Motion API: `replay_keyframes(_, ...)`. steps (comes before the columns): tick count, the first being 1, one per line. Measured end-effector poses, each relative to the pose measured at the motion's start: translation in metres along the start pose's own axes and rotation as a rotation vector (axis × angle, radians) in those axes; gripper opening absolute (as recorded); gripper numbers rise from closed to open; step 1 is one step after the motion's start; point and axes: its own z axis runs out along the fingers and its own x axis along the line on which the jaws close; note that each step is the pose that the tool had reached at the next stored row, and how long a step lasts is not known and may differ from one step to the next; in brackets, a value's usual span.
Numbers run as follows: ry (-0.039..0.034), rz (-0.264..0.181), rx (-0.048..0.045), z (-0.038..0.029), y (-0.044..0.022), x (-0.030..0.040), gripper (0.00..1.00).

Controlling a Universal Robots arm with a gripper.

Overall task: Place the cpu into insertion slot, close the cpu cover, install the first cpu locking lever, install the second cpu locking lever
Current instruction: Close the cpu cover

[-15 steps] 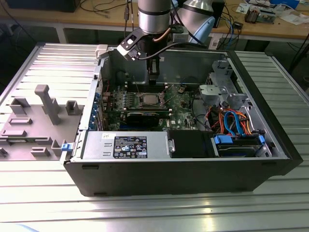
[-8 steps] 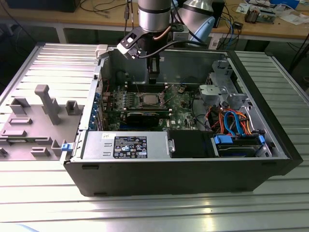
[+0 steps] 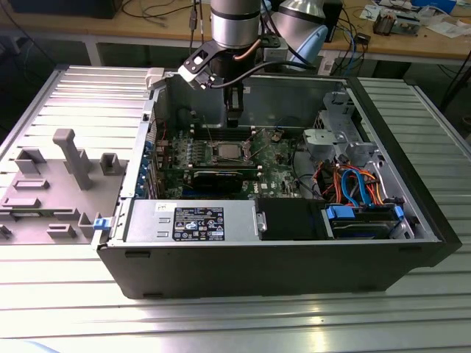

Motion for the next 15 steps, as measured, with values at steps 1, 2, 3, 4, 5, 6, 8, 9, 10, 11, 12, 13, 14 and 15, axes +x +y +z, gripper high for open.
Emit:
replay_keyframes(1,0.0,0.0,0.0,0.0,0.0,0.0,0.11)
replay_keyframes(2,0.0,0.0,0.0,0.0,0.0,0.0,0.11)
replay_keyframes(3,0.0,0.0,0.0,0.0,0.0,0.0,0.11)
replay_keyframes(4,0.0001,0.0,0.0,0.0,0.0,0.0,0.11)
replay_keyframes(5,0.0,0.0,0.0,-0.0001,0.0,0.0,0.11)
replay_keyframes(6,-0.0004,0.0,0.0003,-0.0011,0.0,0.0,0.11)
replay_keyframes(8,-0.0001,0.0,0.0002,-0.0032,0.001,-0.0001,0.11)
replay_keyframes(9,0.0,0.0,0.0001,-0.0031,0.0022,-0.0001,0.11)
replay_keyframes(10,0.0,0.0,0.0001,-0.0031,0.0025,-0.0001,0.11)
replay_keyframes(11,0.0,0.0,0.0,-0.0031,0.0026,-0.0001,0.11)
replay_keyframes(12,0.0,0.0,0.0001,-0.0031,0.0027,-0.0001,0.11)
replay_keyframes(13,0.0,0.0,0.0,-0.0031,0.0027,-0.0001,0.11)
replay_keyframes(14,0.0,0.0,0.0,-0.0031,0.0027,-0.0001,0.11)
replay_keyframes(15,0.0002,0.0,0.0,-0.0032,0.0027,0.0,0.11)
